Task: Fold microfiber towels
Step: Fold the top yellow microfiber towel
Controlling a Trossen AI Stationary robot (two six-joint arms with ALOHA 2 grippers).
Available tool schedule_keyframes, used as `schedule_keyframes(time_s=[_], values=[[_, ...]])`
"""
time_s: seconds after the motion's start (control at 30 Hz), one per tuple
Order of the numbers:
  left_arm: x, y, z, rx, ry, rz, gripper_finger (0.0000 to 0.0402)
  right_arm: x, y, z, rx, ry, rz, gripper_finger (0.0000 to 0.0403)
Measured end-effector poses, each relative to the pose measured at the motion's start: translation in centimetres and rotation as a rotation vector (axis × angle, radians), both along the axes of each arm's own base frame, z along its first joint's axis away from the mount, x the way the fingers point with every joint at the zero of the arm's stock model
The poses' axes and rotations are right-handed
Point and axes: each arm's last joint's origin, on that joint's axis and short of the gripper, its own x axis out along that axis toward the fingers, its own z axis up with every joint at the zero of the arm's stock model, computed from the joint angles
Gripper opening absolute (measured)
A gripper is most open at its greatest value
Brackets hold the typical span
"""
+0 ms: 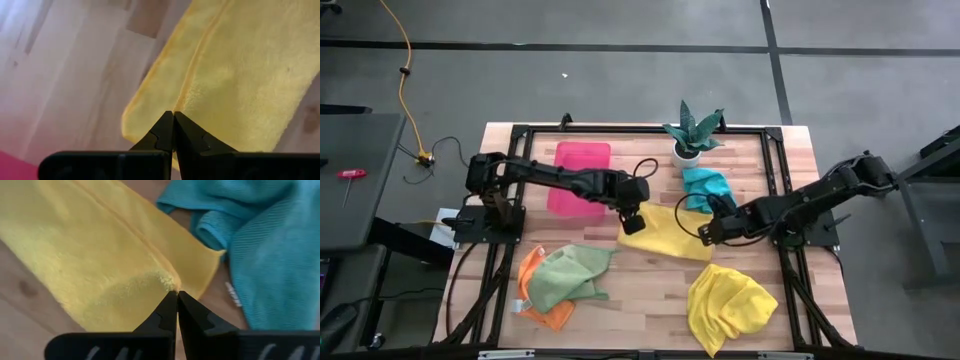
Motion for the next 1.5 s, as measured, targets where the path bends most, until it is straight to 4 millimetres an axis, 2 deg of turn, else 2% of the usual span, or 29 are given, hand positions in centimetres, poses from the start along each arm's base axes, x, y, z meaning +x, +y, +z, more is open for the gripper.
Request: schedule_keyframes(time_s=[0.2, 0.67, 1.23, 1.5], values=[[-0.2, 0.8, 0.0, 0.052, 0.011, 0.066, 0.0000, -0.5, -0.5, -0.2, -0.015, 0.057, -0.024, 0.0000], [-0.2, 0.4, -1.3, 0.077, 0.078, 0.124, 0.0000, -0.4, -0.7, -0.2, -0.012, 0.059, -0.030, 0.0000], [-0.3, 0.2, -1.7, 0.082, 0.120, 0.084, 0.0000, -0.4, -0.6, -0.2, -0.011, 0.056, -0.031, 0.0000], [-0.3, 0.2, -1.7, 0.098, 0.126, 0.090, 0.0030, -0.4, -0.6, -0.2, -0.011, 0.056, -0.031, 0.0003]])
